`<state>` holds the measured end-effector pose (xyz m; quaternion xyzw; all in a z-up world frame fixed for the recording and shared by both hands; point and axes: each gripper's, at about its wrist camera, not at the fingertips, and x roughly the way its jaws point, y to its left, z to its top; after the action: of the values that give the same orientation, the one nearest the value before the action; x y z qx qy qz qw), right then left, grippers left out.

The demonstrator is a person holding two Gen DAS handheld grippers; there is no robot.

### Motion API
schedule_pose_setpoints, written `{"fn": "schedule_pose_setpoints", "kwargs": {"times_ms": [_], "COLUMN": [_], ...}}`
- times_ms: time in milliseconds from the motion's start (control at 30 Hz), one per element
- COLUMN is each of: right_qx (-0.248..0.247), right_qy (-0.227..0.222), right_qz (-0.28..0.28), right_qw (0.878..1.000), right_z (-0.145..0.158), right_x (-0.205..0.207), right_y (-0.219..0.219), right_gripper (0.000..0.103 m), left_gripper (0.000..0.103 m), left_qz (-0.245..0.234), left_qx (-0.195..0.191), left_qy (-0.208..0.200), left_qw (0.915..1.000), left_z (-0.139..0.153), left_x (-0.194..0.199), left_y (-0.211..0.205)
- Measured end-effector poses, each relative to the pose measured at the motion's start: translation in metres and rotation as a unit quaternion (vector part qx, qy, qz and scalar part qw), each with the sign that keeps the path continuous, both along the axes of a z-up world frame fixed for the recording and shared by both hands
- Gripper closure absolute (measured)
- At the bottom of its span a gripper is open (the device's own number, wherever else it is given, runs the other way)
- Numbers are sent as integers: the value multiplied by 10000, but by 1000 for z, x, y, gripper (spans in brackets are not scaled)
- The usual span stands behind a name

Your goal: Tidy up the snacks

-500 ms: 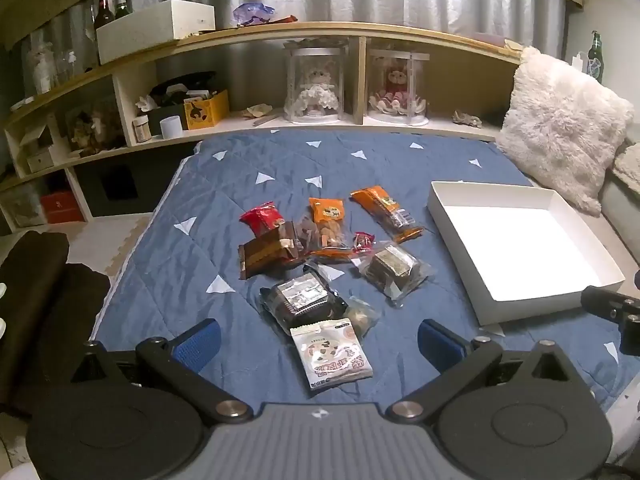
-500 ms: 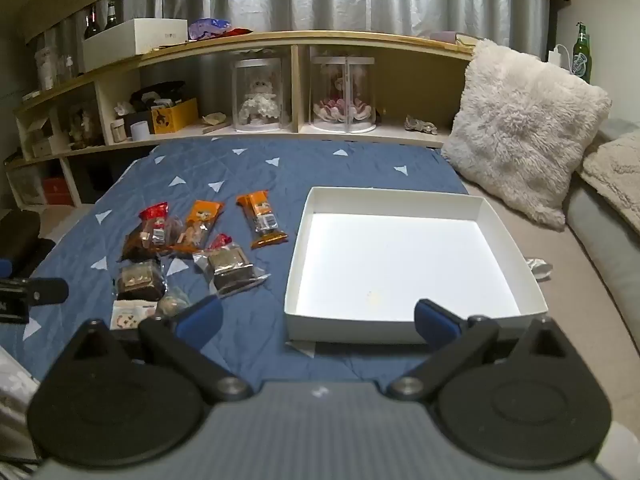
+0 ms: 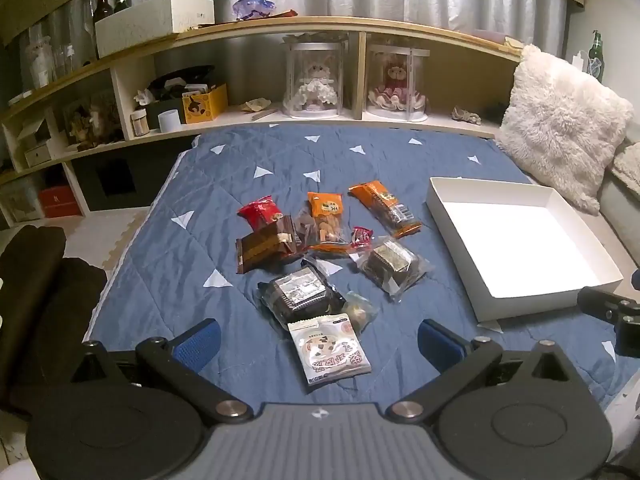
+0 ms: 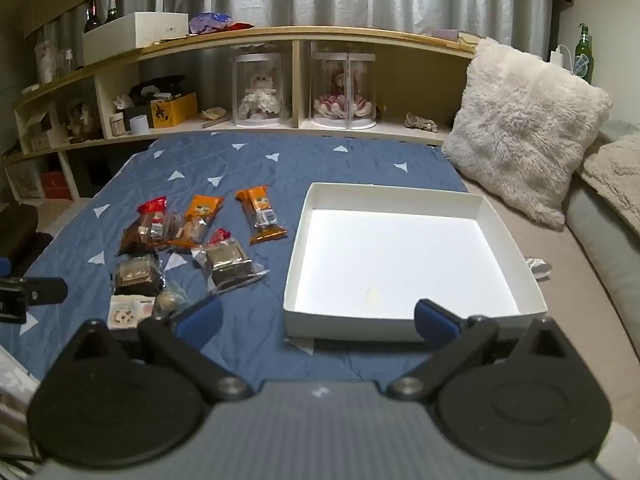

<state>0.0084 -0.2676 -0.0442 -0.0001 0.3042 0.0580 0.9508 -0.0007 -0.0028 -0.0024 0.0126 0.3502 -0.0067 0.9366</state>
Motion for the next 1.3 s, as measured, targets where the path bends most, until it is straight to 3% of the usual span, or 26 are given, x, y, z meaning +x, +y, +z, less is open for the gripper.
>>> {"fn": "schedule_pose_setpoints", "kwargs": {"times_ms": [1300], "right_qx": [-128], "right_qy": [79], "right_qz": [11], "right_qw": [9999], "right_z": [-2], "right_x": [2], "right_y": [1], "right_gripper": [1], "left_gripper": [0], "left_qz": [-18], "left_qx": [-11], "left_qy": [4], "left_qw": [10000], "left_z": [0], "left_x": [2], "left_y": [-7]}}
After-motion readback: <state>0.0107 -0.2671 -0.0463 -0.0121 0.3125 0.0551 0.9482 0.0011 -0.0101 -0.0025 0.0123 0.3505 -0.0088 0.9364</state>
